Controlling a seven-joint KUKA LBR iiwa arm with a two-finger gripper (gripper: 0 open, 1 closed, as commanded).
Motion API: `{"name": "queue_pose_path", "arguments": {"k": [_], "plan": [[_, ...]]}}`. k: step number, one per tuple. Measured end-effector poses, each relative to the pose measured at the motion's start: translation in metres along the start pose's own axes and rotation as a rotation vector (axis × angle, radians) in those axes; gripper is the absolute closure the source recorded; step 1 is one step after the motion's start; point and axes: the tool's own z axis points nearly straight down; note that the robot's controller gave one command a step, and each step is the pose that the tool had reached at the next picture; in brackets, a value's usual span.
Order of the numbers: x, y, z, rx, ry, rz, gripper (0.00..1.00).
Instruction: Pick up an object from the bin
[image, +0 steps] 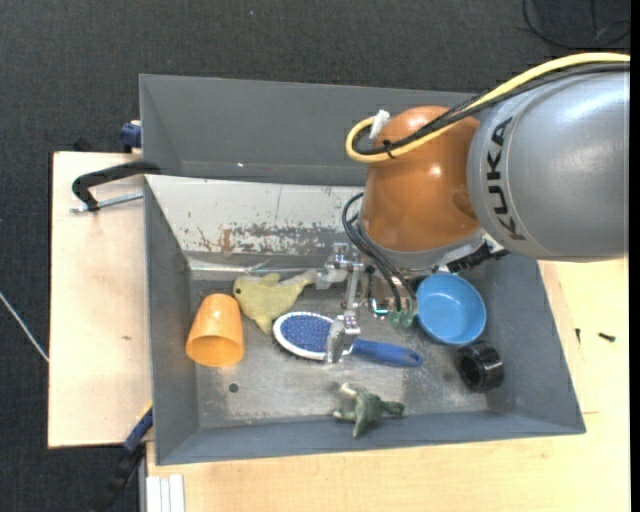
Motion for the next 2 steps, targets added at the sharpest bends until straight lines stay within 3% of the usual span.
{"name": "queue_pose_path", "arguments": {"k": [1,2], "plan": [[-0.029,-0.0079,0.1091,-0.002,-0.007,0.081,0.0],[-0.0298,-0.0079,0.1059,-0.002,-0.011,0.081,1.0]]}}
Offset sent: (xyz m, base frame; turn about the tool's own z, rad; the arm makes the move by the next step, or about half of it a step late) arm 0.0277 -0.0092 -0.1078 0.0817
